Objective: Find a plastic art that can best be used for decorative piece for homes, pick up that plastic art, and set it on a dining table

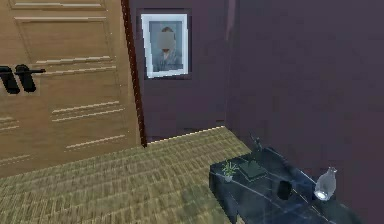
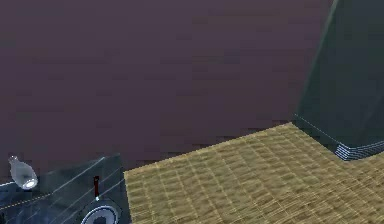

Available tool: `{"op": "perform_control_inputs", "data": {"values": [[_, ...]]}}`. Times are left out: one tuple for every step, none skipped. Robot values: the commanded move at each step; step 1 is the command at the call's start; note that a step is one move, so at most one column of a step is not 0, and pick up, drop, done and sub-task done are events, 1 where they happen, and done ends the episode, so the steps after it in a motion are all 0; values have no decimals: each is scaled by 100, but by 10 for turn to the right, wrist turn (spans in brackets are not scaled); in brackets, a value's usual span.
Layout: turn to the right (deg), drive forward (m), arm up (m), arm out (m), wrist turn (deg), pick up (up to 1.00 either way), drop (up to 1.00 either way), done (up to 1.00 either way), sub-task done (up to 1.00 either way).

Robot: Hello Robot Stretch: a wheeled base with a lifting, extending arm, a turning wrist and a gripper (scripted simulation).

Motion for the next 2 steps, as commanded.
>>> {"op": "perform_control_inputs", "data": {"values": [[0,20,0,0,0,0,0,0,0],[-450,0,0,0,0,0,0,0,0]]}}
